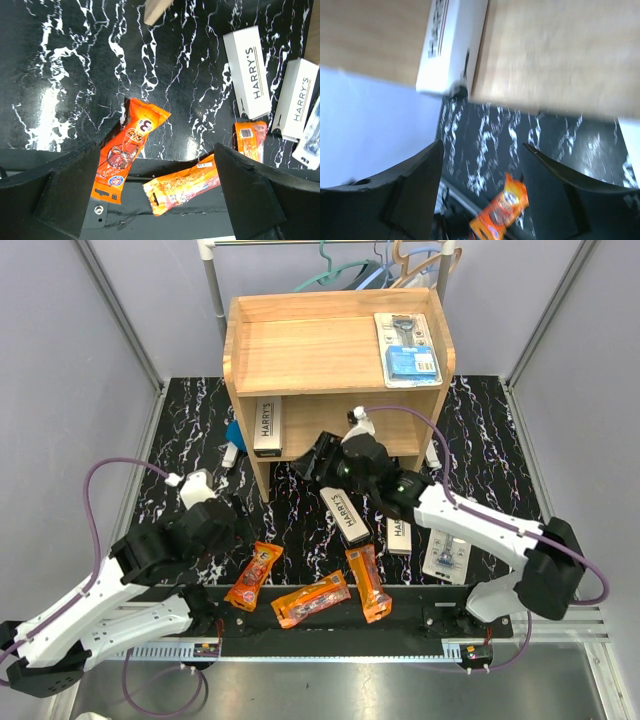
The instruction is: Place and organize the shaving razors onto the shelf
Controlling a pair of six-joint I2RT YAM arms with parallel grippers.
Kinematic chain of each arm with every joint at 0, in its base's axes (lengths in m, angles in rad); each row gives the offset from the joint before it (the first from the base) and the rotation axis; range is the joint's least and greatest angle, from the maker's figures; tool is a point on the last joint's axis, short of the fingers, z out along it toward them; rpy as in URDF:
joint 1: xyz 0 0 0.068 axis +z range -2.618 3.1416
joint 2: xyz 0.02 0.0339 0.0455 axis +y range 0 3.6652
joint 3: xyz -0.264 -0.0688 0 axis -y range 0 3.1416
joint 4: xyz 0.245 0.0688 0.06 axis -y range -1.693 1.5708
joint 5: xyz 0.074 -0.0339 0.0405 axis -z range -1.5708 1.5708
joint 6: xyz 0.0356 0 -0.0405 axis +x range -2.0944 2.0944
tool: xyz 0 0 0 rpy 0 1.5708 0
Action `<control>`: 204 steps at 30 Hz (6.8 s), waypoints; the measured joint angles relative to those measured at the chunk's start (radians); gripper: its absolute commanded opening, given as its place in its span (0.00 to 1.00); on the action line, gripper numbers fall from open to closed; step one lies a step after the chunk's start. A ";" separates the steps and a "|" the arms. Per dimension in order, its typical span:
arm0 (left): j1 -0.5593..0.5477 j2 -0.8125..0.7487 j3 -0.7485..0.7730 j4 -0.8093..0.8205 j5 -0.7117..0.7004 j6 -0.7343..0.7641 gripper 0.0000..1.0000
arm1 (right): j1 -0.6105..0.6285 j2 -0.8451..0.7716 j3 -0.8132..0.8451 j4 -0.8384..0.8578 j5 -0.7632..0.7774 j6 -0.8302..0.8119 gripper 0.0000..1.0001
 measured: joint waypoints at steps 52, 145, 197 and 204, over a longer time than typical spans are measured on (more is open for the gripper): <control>0.000 -0.015 -0.111 0.145 0.124 0.045 0.99 | 0.038 -0.366 -0.473 -0.734 0.378 0.234 0.99; 0.000 -0.019 -0.531 1.403 0.743 0.039 0.97 | -0.093 -0.715 -0.512 -0.083 -0.812 0.123 0.21; 0.014 0.021 -0.686 1.892 0.614 -0.254 0.21 | -0.093 -1.060 -0.669 -0.153 -0.454 0.320 0.77; 0.015 0.027 -0.686 1.901 0.613 -0.258 0.21 | -0.093 -1.033 -0.668 -0.118 -0.452 0.318 0.75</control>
